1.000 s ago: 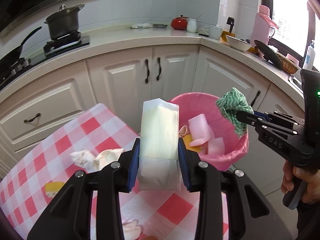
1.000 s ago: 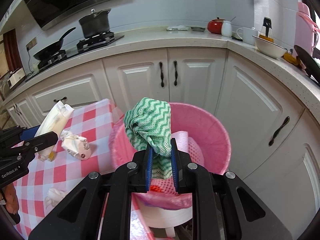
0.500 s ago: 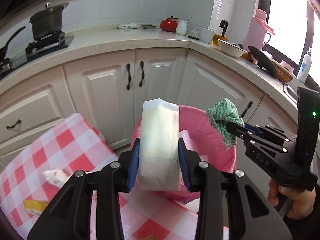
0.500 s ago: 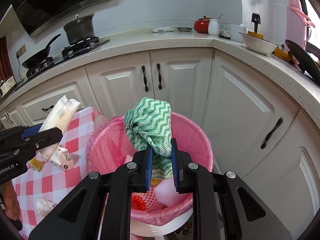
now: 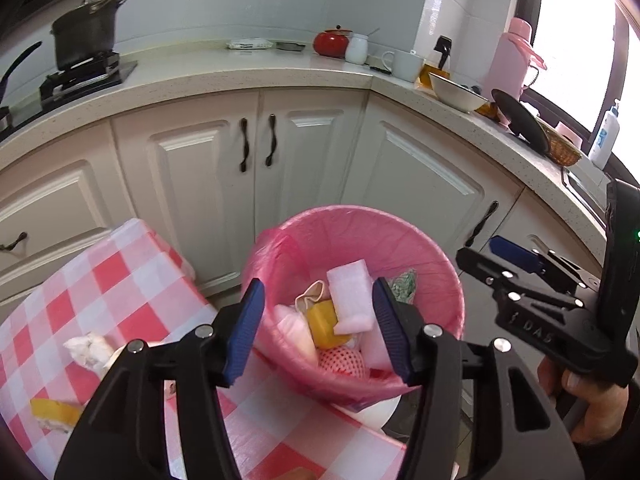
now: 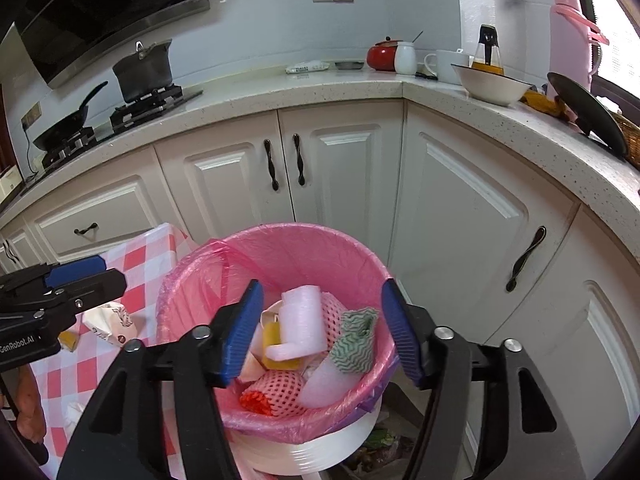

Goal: Collect trash
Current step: 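Open both grippers to drop the packet and cloth into the wastebasket, then move both open grippers back over the table trash, then grasp a crumpled white tissue with the right gripper, then lift the white tissue with the right gripper toward the wastebasket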

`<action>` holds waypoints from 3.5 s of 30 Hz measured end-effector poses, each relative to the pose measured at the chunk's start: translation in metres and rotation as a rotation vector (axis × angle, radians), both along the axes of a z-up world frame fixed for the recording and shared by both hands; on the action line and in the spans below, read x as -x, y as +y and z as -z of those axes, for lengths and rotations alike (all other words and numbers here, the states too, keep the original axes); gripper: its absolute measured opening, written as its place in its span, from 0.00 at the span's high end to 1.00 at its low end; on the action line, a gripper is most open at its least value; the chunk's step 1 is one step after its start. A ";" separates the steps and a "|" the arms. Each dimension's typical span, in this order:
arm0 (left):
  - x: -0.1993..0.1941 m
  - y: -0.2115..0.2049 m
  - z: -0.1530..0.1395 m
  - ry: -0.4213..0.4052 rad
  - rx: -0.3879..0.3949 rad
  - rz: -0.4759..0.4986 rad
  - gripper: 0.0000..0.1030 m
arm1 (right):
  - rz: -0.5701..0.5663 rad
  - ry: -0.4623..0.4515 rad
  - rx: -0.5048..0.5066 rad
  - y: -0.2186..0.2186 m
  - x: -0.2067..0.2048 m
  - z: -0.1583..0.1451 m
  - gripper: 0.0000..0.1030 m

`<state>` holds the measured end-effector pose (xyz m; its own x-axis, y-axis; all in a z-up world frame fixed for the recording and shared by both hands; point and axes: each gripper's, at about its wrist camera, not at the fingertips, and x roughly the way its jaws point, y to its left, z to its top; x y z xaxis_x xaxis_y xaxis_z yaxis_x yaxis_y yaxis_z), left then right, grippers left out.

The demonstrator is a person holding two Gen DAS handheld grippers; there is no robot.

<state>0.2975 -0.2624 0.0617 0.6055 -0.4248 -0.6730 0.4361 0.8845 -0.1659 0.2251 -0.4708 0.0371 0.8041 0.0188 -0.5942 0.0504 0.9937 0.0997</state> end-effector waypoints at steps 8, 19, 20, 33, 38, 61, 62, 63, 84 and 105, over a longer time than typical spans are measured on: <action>0.033 0.059 0.002 -0.027 -0.030 -0.083 0.44 | -0.042 -0.023 -0.005 0.025 0.026 -0.001 0.29; 0.100 0.167 0.012 -0.024 -0.051 -0.282 0.41 | -0.145 -0.015 -0.032 0.075 0.064 0.013 0.28; 0.105 0.175 0.015 -0.017 -0.048 -0.294 0.40 | -0.157 -0.011 -0.031 0.082 0.067 0.016 0.28; 0.177 0.245 0.059 0.077 -0.067 -0.423 0.40 | -0.349 0.072 -0.021 0.168 0.103 0.051 0.22; 0.189 0.266 0.059 0.074 -0.056 -0.461 0.40 | -0.399 0.087 -0.014 0.192 0.109 0.053 0.21; 0.192 0.298 0.072 0.104 -0.015 -0.510 0.41 | -0.505 0.211 0.047 0.285 0.087 0.098 0.28; 0.190 0.298 0.073 0.106 -0.015 -0.509 0.41 | -0.506 0.218 0.051 0.288 0.085 0.102 0.28; 0.189 0.299 0.074 0.108 -0.015 -0.509 0.41 | -0.506 0.221 0.055 0.290 0.084 0.104 0.29; 0.152 0.287 0.075 0.114 -0.032 -0.465 0.41 | -0.498 0.238 0.052 0.280 0.060 0.108 0.71; 0.064 0.239 0.049 0.069 -0.062 -0.343 0.42 | -0.426 0.114 0.018 0.233 0.024 0.047 0.71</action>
<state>0.2339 -0.0233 0.0126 0.6580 -0.1617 -0.7354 0.1015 0.9868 -0.1262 0.2009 -0.2374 -0.0101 0.6560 0.3228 -0.6822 -0.3542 0.9299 0.0993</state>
